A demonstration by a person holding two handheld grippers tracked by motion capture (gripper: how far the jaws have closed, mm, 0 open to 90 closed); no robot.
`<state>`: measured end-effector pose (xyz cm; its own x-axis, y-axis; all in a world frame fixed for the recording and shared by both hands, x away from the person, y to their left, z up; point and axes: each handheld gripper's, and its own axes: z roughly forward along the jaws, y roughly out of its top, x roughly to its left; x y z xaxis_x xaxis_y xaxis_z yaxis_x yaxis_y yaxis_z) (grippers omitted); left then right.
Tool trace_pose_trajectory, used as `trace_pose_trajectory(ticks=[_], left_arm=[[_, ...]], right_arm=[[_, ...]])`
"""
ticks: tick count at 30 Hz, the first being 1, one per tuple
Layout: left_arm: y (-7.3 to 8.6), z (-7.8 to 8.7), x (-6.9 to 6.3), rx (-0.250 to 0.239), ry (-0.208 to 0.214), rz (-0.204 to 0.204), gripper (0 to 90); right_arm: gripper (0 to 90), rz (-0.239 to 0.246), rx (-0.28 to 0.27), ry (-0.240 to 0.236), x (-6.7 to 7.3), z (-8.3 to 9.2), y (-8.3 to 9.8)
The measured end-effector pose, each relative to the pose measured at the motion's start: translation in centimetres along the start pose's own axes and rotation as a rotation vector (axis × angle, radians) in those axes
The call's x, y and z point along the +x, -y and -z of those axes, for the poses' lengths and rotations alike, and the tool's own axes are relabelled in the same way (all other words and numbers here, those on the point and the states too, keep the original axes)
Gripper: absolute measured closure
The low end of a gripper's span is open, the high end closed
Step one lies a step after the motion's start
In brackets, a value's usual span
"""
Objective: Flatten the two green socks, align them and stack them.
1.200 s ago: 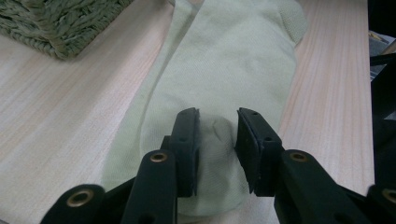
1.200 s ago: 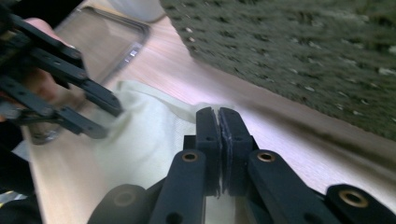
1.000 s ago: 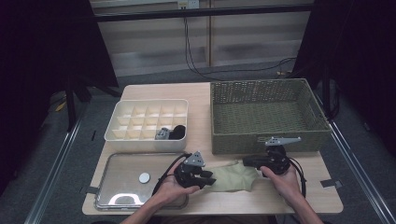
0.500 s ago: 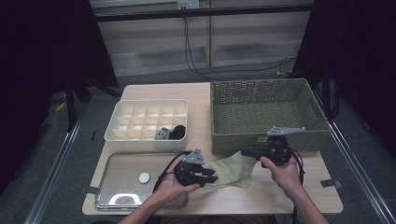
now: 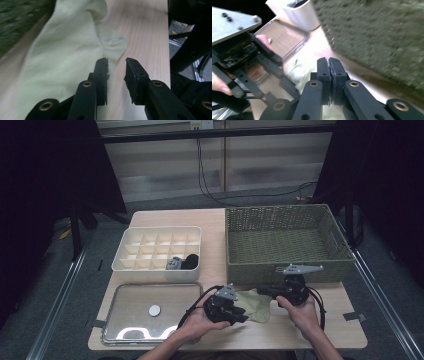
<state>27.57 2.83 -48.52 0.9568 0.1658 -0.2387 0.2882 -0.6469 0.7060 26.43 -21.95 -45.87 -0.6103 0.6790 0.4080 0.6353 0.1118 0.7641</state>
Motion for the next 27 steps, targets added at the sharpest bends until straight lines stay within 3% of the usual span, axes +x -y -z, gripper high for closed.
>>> trace_pose_trajectory(ticks=[2,4,6,16,19,20,24,27], left_arm=[[0.1,-0.5,0.0,-0.002,0.007,0.005,71.0],[0.4,-0.7,-0.1,0.033,-0.030,-0.003,70.5],[0.5,-0.7,0.0,0.026,-0.016,0.001,70.3],[0.9,-0.1,0.5,0.025,-0.056,0.018,69.1],[0.9,0.0,0.5,0.028,-0.057,0.009,68.9],[1.0,0.0,0.4,0.008,-0.059,0.011,68.9],[1.2,1.2,0.1,0.000,-0.066,0.004,68.0],[1.0,3.3,0.1,-0.044,-0.091,-0.006,67.6]], right_arm=[[88.2,0.004,0.014,-0.003,0.3,0.1,0.6],[88.0,0.001,0.032,-0.004,0.8,0.5,1.5],[88.0,0.003,0.034,-0.008,0.9,0.6,1.7],[87.7,-0.019,0.081,-0.024,1.7,1.5,4.2],[87.3,-0.029,0.134,-0.020,1.8,1.3,5.2],[87.3,-0.029,0.134,-0.020,1.8,1.3,5.2],[86.5,-0.028,0.173,-0.026,2.0,1.2,5.8],[86.2,-0.035,0.189,-0.024,2.0,1.3,6.1]])
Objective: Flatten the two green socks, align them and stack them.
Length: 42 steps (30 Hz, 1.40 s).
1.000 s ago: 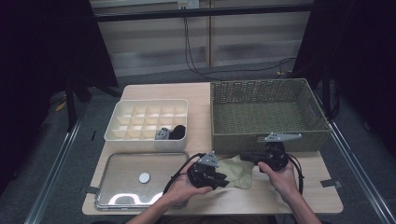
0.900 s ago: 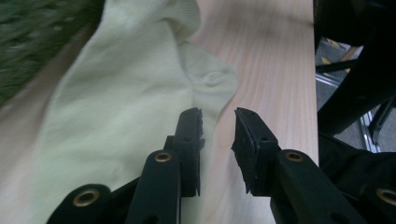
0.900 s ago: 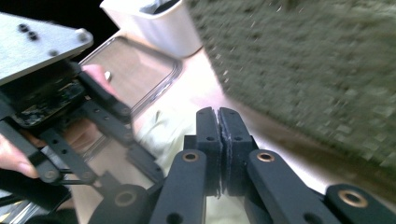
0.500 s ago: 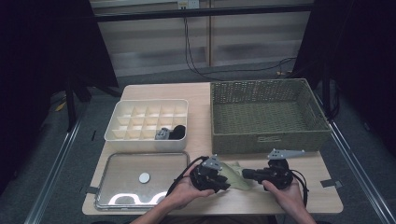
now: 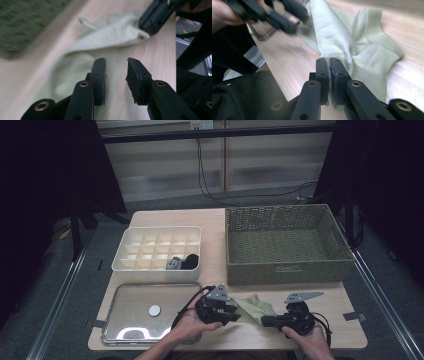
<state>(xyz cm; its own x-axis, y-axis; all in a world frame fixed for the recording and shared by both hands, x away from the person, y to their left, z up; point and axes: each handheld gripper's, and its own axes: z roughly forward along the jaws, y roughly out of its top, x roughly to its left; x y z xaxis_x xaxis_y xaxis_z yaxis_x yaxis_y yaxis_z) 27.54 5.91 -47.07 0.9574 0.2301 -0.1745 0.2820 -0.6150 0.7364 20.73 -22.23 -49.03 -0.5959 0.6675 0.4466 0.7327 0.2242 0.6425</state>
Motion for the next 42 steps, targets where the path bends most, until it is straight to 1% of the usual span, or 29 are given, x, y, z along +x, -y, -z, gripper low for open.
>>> trace_pose_trajectory(ticks=[1,3,4,6,9,11,13,15,16,18,19,20,21,22,23,24,25,26,28,31,32,33,34,36,37,38,39,41,42], left_arm=[[0.0,0.0,0.0,0.000,0.000,0.000,67.4],[-0.3,0.8,0.5,-0.047,-0.010,0.021,67.2],[-0.5,1.1,0.8,-0.047,-0.023,0.024,66.6],[-0.8,1.9,1.6,-0.101,-0.034,0.051,65.7],[-1.1,2.0,2.1,-0.109,-0.037,0.059,61.7],[-1.3,1.7,2.4,-0.097,-0.024,0.054,58.3],[-1.3,0.6,2.7,-0.061,0.017,0.062,56.3],[-1.2,0.2,2.6,-0.042,0.017,0.058,57.9],[-1.1,0.0,2.4,-0.035,0.023,0.059,63.8],[-1.1,0.4,1.7,-0.036,0.044,0.023,74.9],[-1.1,0.4,1.7,-0.036,0.044,0.023,78.7],[-1.2,0.8,1.1,-0.038,0.049,-0.002,81.4],[-1.2,0.8,1.1,-0.038,0.049,-0.002,82.3],[-1.1,1.0,0.7,-0.041,0.057,-0.015,82.4],[-1.1,1.0,0.7,-0.041,0.057,-0.015,82.4],[-1.0,1.2,0.4,-0.031,0.056,-0.024,82.9],[-0.8,1.2,0.2,-0.036,0.063,-0.026,82.9],[-0.4,1.2,-0.2,-0.012,0.063,-0.049,83.0],[-0.1,1.0,-0.7,-0.006,0.075,-0.054,82.9],[0.2,0.9,-1.1,0.022,0.087,-0.055,80.6],[0.6,1.0,-1.3,0.037,0.110,-0.070,79.0],[0.6,1.0,-1.3,0.037,0.110,-0.070,77.1],[1.0,1.2,-1.2,0.034,0.125,-0.056,75.3],[1.3,1.7,-0.9,0.022,0.112,-0.032,68.8],[1.3,1.7,-0.9,0.022,0.112,-0.032,68.7],[1.5,2.3,-0.2,-0.008,0.106,0.002,68.5],[1.5,2.3,-0.2,-0.008,0.106,0.002,67.7],[1.7,2.7,0.2,-0.031,0.112,0.030,67.1],[1.9,2.8,0.3,-0.053,0.130,0.048,65.9]], right_arm=[[86.3,-0.001,0.007,0.001,0.0,0.0,0.0],[86.3,-0.002,0.012,0.004,-0.1,-0.1,0.1],[86.3,-0.004,0.023,0.001,-0.1,-0.3,0.1],[86.3,-0.006,0.060,0.015,-0.1,-0.7,0.1],[86.1,-0.004,0.073,0.014,-0.1,-0.9,0.1],[86.2,-0.008,0.084,0.012,-0.3,-1.0,0.1],[85.8,-0.009,0.083,0.012,-0.3,-1.1,0.0],[85.5,-0.009,0.081,0.012,-0.3,-1.0,0.0],[84.6,-0.006,0.079,0.009,-0.3,-1.0,0.0],[82.7,-0.003,0.080,0.005,-0.2,-1.0,0.1],[82.7,-0.003,0.080,0.005,-0.2,-1.0,0.1],[80.2,-0.003,0.070,-0.007,-0.1,-0.9,0.1],[80.2,-0.003,0.070,-0.007,-0.1,-0.9,0.1],[80.7,0.013,0.045,-0.005,0.0,-0.6,0.0],[80.7,0.013,0.045,-0.005,0.0,-0.6,0.0],[79.9,0.016,0.015,-0.008,0.1,-0.2,-0.1],[79.9,0.016,0.015,-0.008,0.1,-0.2,-0.1],[79.7,0.012,-0.017,-0.004,0.0,0.4,-0.2],[79.9,0.009,-0.039,0.001,-0.1,0.9,-0.2],[79.9,0.002,-0.052,0.008,-0.3,1.2,-0.2],[79.3,-0.004,-0.053,0.016,-0.5,1.2,-0.2],[79.3,-0.004,-0.053,0.016,-0.5,1.2,-0.2],[78.6,-0.001,-0.051,0.023,-0.6,1.1,-0.3],[78.3,-0.001,-0.058,0.026,-0.8,1.1,-0.5],[78.3,-0.001,-0.058,0.026,-0.8,1.1,-0.5],[78.1,0.003,-0.059,0.029,-0.9,1.0,-0.6],[78.1,0.003,-0.059,0.029,-0.9,1.0,-0.6],[78.2,0.000,-0.059,0.034,-1.0,1.0,-0.7],[78.2,-0.002,-0.058,0.037,-1.1,1.0,-0.8]])
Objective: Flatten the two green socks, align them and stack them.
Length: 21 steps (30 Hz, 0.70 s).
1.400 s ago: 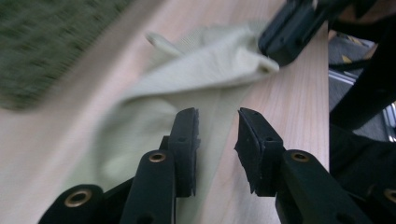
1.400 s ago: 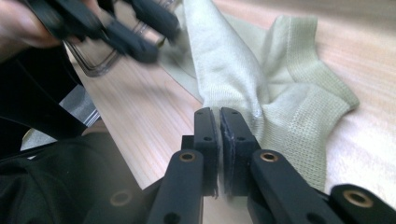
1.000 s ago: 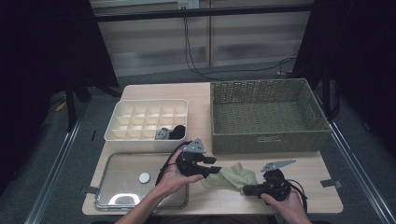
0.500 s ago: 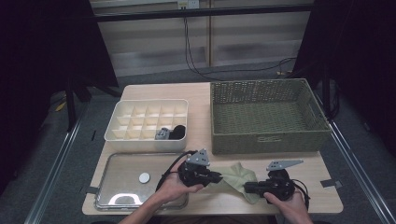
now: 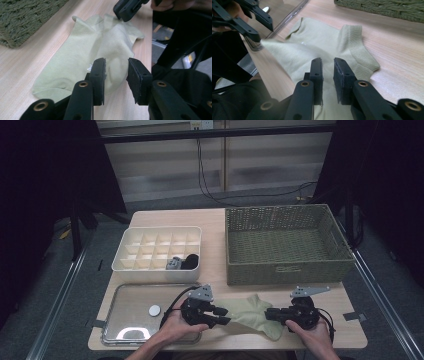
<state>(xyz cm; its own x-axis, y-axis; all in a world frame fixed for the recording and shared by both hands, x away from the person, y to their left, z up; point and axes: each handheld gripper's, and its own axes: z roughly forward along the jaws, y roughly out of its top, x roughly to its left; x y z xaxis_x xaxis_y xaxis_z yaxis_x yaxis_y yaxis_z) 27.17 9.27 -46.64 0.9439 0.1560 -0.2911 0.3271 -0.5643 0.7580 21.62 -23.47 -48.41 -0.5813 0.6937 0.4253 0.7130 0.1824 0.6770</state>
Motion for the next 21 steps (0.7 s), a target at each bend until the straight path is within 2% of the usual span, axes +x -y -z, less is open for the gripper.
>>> trace_pose_trajectory(ticks=[3,4,6,9,10,13,16,19,21], left_arm=[[0.1,0.0,0.1,0.004,-0.020,0.008,65.7],[0.3,-0.2,0.3,0.022,-0.043,0.024,65.9],[0.7,-0.6,0.3,0.034,-0.055,0.036,66.0],[1.0,-1.1,0.1,0.045,-0.046,0.032,65.9],[1.1,-1.3,-0.1,0.065,-0.038,0.028,65.7],[1.3,-1.5,-0.3,0.058,-0.051,0.037,63.1],[1.5,-1.7,-0.3,0.091,-0.060,0.030,61.5],[1.5,-2.0,-0.1,0.090,-0.057,0.022,60.7],[1.5,-2.1,-0.2,0.088,-0.062,0.022,61.0]], right_arm=[[78.2,-0.001,0.005,0.004,0.0,-0.1,0.0],[78.2,0.001,0.005,0.008,0.0,-0.1,0.1],[77.9,0.000,0.003,0.009,0.0,0.0,0.1],[77.9,0.001,0.004,0.013,-0.1,0.1,0.3],[77.3,0.003,0.007,0.023,-0.3,0.1,0.4],[76.5,0.006,0.008,0.037,-0.4,0.2,0.5],[73.6,0.007,-0.006,0.075,-1.0,0.7,0.5],[71.4,-0.006,0.006,0.111,-1.4,0.9,0.6],[70.6,-0.008,0.007,0.118,-1.5,0.9,0.6]])
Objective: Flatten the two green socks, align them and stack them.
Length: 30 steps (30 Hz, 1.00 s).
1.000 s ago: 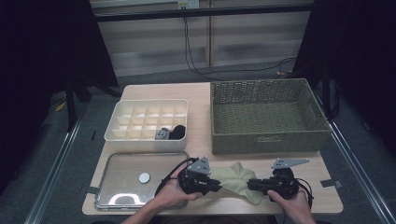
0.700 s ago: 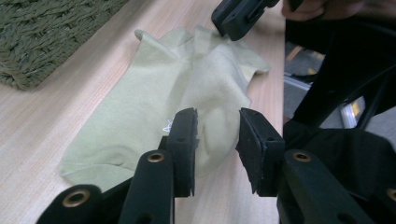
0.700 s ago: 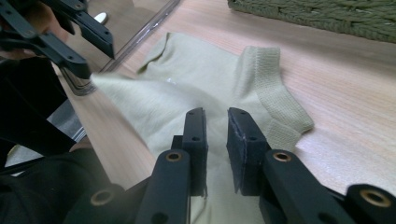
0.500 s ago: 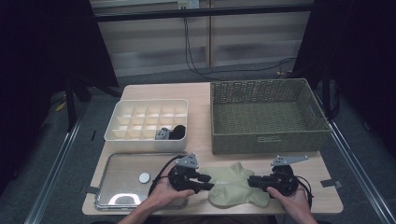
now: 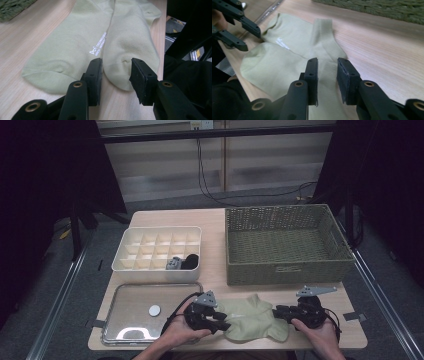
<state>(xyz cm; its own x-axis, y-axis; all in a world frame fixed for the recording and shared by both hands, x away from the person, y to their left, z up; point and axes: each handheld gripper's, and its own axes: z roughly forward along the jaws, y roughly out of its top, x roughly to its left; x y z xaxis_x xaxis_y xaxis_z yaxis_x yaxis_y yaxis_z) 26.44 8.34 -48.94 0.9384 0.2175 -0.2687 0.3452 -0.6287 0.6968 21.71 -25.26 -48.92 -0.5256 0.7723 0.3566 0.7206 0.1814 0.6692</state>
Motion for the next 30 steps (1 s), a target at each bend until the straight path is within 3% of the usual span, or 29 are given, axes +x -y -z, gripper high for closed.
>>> trace_pose_trajectory(ticks=[8,13,15,17,20,21,23,24,25,30], left_arm=[[0.1,-0.3,-0.9,0.017,0.010,-0.035,63.3],[0.1,-1.0,-0.9,0.041,0.016,-0.067,64.7],[0.2,-1.2,-0.9,0.030,0.010,-0.059,64.6],[0.2,-1.2,-1.0,0.043,-0.001,-0.080,65.7],[0.2,-1.2,-1.3,0.037,-0.029,-0.089,70.3],[0.3,-1.3,-1.5,0.042,-0.047,-0.111,72.4],[0.2,-1.3,-1.5,0.044,-0.066,-0.117,80.5],[0.2,-1.4,-1.4,0.038,-0.056,-0.098,84.2],[0.1,-1.4,-1.3,0.054,-0.061,-0.122,87.3],[0.0,-1.4,-1.3,0.054,-0.049,-0.099,90.0]], right_arm=[[68.4,0.010,0.075,0.055,0.2,-0.9,0.2],[83.3,0.006,0.085,0.055,0.2,-1.0,0.3],[85.6,-0.003,0.086,0.055,0.2,-1.0,0.2],[87.1,0.001,0.082,0.061,0.2,-1.0,0.2],[87.4,0.001,0.080,0.061,0.2,-0.9,0.2],[87.5,-0.005,0.079,0.060,0.2,-0.9,0.2],[87.5,-0.008,0.076,0.059,0.2,-0.8,0.2],[87.6,-0.010,0.073,0.056,0.2,-0.8,0.2],[87.6,-0.010,0.071,0.055,0.2,-0.8,0.2],[88.0,-0.015,0.061,0.045,0.2,-0.6,0.1]])
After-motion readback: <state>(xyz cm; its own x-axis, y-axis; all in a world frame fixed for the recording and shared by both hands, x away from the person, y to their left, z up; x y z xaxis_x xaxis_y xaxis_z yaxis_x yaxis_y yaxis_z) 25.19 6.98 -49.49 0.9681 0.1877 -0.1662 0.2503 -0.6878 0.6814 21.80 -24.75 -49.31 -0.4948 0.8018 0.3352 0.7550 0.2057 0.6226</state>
